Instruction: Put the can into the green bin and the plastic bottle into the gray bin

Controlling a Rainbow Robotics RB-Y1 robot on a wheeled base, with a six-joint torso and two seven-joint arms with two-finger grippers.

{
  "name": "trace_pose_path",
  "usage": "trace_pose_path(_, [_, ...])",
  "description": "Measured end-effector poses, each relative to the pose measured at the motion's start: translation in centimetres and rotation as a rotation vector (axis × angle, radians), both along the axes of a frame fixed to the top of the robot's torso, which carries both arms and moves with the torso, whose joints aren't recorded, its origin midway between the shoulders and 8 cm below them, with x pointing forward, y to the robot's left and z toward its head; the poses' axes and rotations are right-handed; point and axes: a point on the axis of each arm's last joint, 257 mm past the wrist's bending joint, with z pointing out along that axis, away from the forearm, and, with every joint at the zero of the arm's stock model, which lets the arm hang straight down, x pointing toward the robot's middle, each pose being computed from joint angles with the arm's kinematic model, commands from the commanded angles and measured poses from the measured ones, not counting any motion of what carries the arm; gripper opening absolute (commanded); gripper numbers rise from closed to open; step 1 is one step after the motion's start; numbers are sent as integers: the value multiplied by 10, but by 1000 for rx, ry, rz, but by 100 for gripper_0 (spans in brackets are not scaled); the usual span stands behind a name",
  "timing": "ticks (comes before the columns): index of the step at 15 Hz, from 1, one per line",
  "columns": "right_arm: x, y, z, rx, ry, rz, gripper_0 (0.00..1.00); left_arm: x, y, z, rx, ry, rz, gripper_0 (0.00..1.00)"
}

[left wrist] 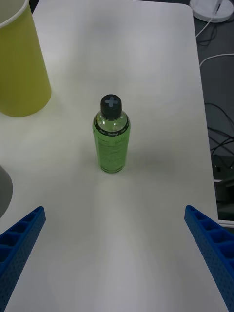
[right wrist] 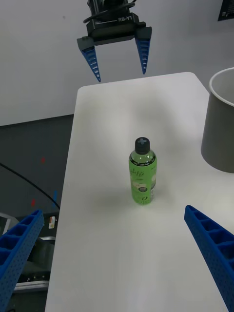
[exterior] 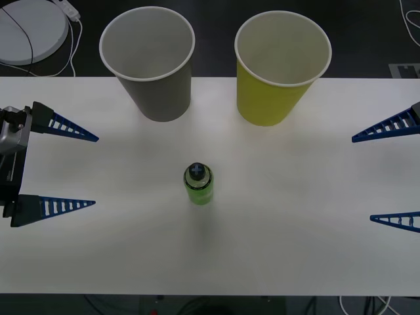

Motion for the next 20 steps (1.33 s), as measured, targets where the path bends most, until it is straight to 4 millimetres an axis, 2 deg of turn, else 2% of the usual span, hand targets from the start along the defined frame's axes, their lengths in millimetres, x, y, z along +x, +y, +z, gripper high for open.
trace_pose_path(4, [0,0,0,0,0,0,100,0,0,0,0,0,0,100])
trace_pose_path(6, [0,0,0,0,0,0,100,-4,3,-15,-19,50,18,100])
trace_pose_path(10, [0,0,0,0,0,0,100,-1,8,-16,-64,66,26,100])
trace_pose_path(14, [0,0,0,0,0,0,100,1,28,-22,-105,55,-15,100])
trace_pose_path(17, [0,0,0,0,0,0,100,1,40,-34,-134,56,-27,100])
trace_pose_path(20, [0,0,0,0,0,0,100,1,48,-41,-166,82,-14,100])
